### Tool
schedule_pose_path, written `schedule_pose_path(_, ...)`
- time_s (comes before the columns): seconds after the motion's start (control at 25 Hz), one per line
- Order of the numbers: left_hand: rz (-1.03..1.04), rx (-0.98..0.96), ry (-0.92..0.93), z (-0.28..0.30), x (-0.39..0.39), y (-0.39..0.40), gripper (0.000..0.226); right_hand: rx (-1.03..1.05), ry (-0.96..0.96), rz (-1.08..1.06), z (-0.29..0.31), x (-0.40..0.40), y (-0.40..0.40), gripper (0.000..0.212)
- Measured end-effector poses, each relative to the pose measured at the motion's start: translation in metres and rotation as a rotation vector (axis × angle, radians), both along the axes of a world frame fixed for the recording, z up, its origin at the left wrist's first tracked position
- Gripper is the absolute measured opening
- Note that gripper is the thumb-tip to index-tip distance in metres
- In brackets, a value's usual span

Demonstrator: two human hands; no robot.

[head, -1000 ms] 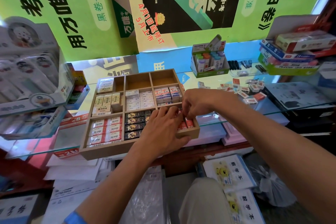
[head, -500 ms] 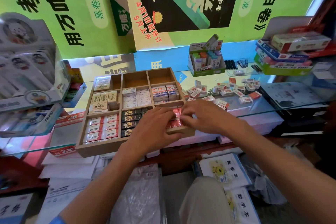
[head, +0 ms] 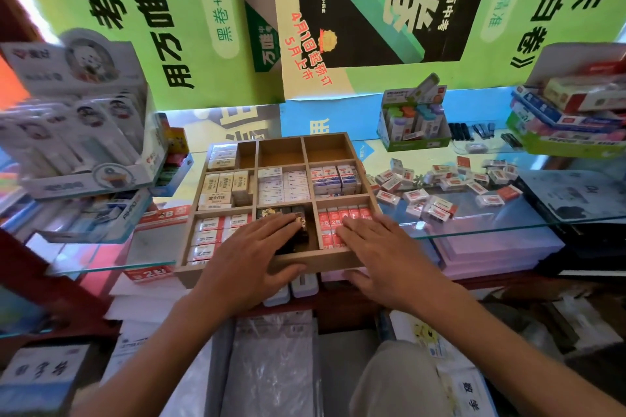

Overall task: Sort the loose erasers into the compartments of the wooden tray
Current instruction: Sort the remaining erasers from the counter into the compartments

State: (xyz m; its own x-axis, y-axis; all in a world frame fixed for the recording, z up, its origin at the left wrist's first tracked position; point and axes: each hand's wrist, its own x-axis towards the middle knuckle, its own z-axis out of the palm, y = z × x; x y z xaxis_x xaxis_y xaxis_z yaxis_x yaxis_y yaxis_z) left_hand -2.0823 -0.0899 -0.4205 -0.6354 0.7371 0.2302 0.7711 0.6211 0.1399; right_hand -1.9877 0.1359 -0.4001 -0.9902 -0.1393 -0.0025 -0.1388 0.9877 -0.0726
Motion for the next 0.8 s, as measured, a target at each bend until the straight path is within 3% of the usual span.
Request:
schedule_pose_path(0.2,-0.013,-0.027,0.115,-0.008,0.004,-0.004,0.059,-0.065,0.048,-0.052,-0.008,-0.002,-0.008,0.063)
schedule_pose_path(0.44,0.099,-0.151,0.134,-0.003,0.007,-0.005,0.071,-0.118,0.108,-0.088,-0.014,0.004,-0.014,0.062)
schedule_pose_path(0.6,-0.045,-0.216,0.235,0.003,0.007,0.0,0.071,-0.135,0.171,-0.122,-0.018,0.007,-0.019,0.058)
schedule_pose_path(0.8,-0.028,-0.295,0.109,0.021,-0.007,0.018,0.085,-0.141,0.185,-0.126,-0.018,0.007,-0.019,0.057)
